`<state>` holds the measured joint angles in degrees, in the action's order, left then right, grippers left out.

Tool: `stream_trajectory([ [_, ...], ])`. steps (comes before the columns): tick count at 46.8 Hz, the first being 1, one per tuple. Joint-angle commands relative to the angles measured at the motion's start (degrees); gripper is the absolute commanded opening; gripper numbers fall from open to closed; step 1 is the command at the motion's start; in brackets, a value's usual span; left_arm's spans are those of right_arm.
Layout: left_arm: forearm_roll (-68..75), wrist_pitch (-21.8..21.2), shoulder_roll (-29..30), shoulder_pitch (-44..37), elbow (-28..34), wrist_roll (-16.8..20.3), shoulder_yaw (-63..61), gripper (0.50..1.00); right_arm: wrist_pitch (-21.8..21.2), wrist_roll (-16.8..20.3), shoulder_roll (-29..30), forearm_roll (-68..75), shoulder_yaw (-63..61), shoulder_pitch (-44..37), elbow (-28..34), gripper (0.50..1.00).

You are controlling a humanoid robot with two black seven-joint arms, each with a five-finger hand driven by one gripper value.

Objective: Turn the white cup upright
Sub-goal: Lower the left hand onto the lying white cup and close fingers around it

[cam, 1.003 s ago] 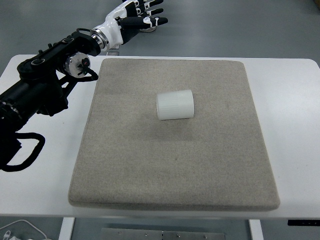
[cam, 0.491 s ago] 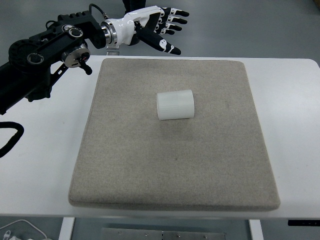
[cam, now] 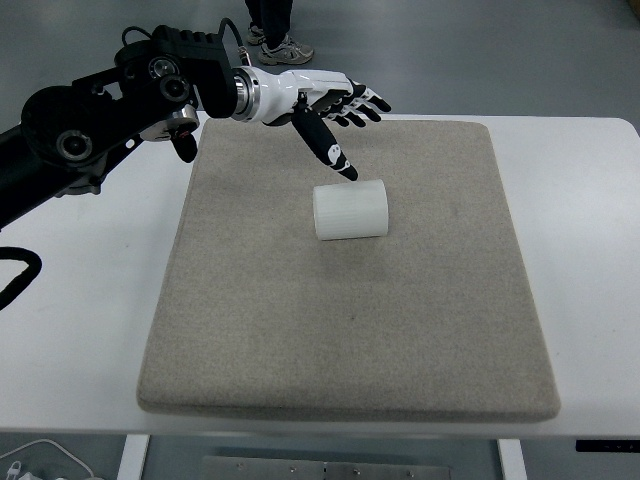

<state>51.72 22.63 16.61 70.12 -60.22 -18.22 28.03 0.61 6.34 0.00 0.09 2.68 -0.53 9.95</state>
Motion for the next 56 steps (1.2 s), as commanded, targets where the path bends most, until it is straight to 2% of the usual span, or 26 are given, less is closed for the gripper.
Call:
stream_trajectory([
  [1,1.6,-0.2,-0.4,-0.3,-1.0,-1.7,-0.1,0.981,-0.1,0.0,0.0,0.0,0.0,0.0,0.0,0.930],
  [8,3.4,-0.7,-0.7,-0.4,-1.5,-2.8,-2.2,0.981,0.0,0.0,0.0,0.0,0.0,0.0,0.0,0.930],
  [25,5.3,-6.1,-2.5,-1.4,-1.8,-3.1,-5.9,0.975,0.0,0.0,0.0,0.0,0.0,0.0,0.0,0.930],
  [56,6.9,-8.7,-6.5,-2.1,1.6,-3.0,-9.2,0.975,0.0,0.0,0.0,0.0,0.0,0.0,0.0,0.930],
])
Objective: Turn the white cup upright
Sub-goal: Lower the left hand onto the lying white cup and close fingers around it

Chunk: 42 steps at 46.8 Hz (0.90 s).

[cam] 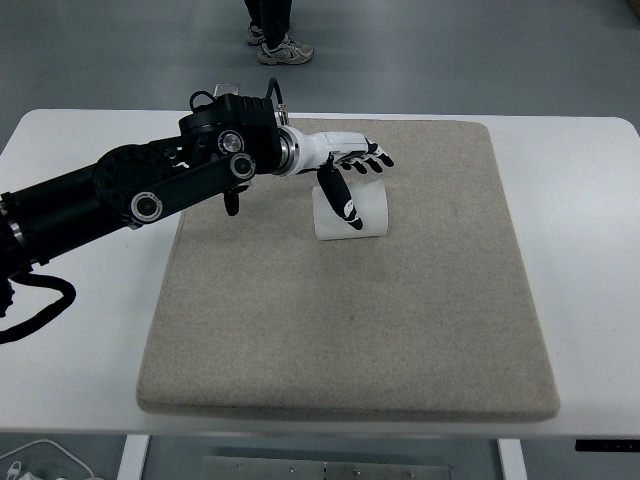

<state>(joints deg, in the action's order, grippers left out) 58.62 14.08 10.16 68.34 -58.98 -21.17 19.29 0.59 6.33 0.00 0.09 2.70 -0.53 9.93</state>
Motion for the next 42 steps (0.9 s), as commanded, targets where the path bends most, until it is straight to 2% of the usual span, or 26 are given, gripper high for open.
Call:
stream_trajectory([
  [1,0.1,-0.2,-0.1,-0.5,0.5,0.1,-0.5,0.975,0.0,0.0,0.0,0.0,0.0,0.0,0.0,0.930],
  [38,1.2,-0.2,-2.7,-0.8,4.0,0.4,-1.4,0.973,0.0,0.0,0.0,0.0,0.0,0.0,0.0,0.930],
  [42,1.2,-0.2,-2.9,-0.8,4.3,0.4,-1.5,0.954,0.0,0.0,0.0,0.0,0.0,0.0,0.0,0.930],
])
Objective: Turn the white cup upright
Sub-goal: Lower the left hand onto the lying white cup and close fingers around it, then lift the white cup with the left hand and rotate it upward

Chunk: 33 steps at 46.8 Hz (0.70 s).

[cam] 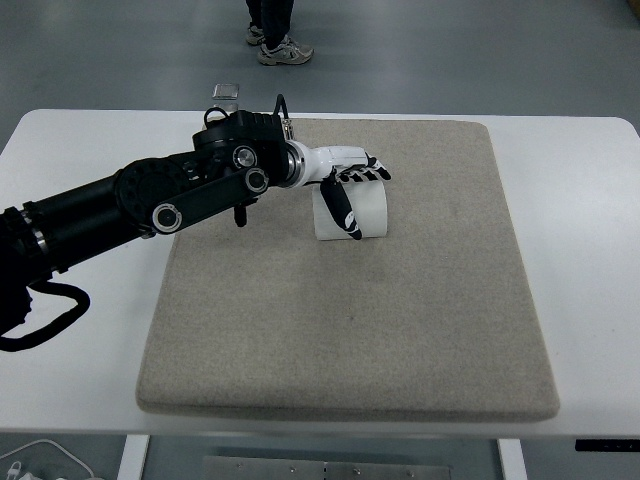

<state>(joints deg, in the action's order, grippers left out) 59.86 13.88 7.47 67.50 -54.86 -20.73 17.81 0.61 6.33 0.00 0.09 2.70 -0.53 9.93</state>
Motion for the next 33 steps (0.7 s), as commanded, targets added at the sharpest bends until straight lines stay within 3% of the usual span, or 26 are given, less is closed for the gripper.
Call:
stream_trajectory([
  [1,0.0,0.0,-0.3,0.0,0.4,0.0,-0.1,0.945,0.0,0.0,0.0,0.0,-0.1,0.0,0.0,0.930],
  [10,0.1,0.0,-0.7,0.0,1.0,0.2,-1.0,0.889,0.0,0.0,0.0,0.0,-0.1,0.0,0.0,0.930],
  [26,0.8,-0.2,-0.8,0.1,1.0,0.5,-0.8,0.720,0.0,0.0,0.0,0.0,0.0,0.0,0.1,0.930],
  [33,-0.4,-0.1,-0.7,0.4,1.0,0.5,0.1,0.703,0.0,0.0,0.0,0.0,-0.1,0.0,0.0,0.930],
])
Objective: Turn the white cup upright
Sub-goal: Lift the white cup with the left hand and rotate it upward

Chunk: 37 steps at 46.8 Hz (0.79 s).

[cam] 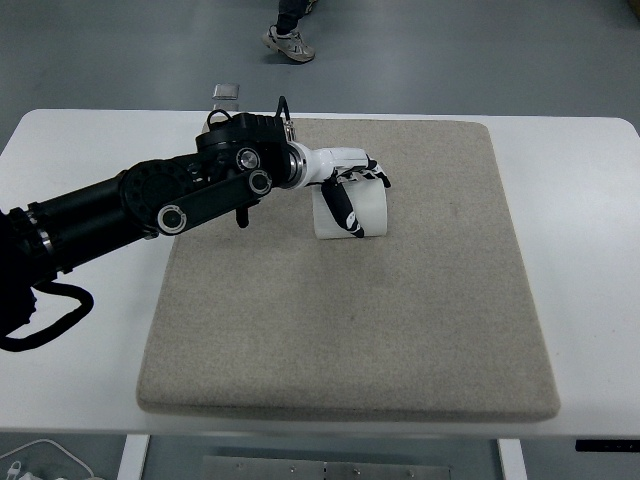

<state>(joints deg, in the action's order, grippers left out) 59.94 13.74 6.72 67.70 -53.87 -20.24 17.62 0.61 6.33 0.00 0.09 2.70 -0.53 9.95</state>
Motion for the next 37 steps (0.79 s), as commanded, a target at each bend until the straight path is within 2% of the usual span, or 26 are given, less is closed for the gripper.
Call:
stream_trajectory([
  [1,-0.6,0.1,0.0,0.3,0.0,0.0,0.4,0.703,0.0,0.0,0.0,0.0,0.0,0.0,0.0,0.930],
  [19,-6.7,0.8,0.9,0.4,0.7,0.1,8.5,0.703,0.0,0.0,0.0,0.0,0.0,0.0,0.0,0.930],
  [29,-15.1,1.9,1.8,0.4,3.0,2.4,14.2,0.703,0.0,0.0,0.0,0.0,-0.1,0.0,0.0,0.930],
  [37,-22.1,2.2,3.1,0.3,4.9,5.8,18.0,0.703,0.0,0.0,0.0,0.0,0.0,0.0,0.0,0.930],
])
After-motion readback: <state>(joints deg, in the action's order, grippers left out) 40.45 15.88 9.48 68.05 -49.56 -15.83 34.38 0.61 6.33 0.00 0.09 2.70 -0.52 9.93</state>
